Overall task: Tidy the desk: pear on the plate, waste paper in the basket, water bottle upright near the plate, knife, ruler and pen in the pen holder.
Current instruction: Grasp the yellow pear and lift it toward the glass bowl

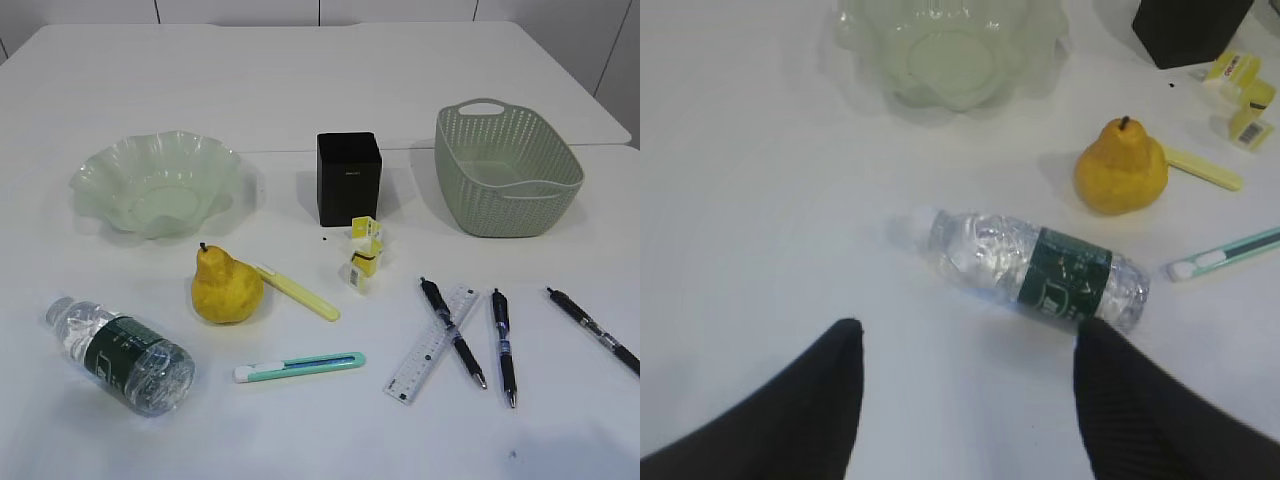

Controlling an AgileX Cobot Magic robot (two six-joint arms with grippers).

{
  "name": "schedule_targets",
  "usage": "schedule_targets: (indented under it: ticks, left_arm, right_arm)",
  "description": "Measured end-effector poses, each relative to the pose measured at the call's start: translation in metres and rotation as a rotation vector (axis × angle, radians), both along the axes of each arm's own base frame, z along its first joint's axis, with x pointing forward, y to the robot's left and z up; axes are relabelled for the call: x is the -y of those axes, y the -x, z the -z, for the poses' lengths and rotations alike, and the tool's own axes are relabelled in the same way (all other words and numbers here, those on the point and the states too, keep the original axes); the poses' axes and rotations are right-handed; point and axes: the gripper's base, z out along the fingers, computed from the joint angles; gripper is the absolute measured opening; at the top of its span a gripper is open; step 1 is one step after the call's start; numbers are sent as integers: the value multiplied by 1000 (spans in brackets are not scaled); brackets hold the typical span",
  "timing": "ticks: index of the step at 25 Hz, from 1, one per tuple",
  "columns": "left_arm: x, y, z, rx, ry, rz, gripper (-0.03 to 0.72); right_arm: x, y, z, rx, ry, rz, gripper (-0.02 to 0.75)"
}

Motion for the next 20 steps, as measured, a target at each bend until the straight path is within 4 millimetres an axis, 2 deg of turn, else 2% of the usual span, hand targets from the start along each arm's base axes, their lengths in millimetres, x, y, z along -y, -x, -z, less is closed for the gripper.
schedule_targets:
  ticks: [4,11,17,20]
  left_arm:
    - [5,-18,-4,4,-4,38,478]
    - [19,-49,-13,-30,-61,124,567]
    - [50,-107,-19,-125,-81,218,576]
    - [73,-143,-12,-206,-102,272,578]
  right_arm:
    - [-1,-23,-9,-17,-11,6,480]
    - [-2,-69,-20,-147,14,-9,479]
    - [-3,-97,-23,-232,7,-18,478]
    - [-4,-108,-27,-254,11,-24,475]
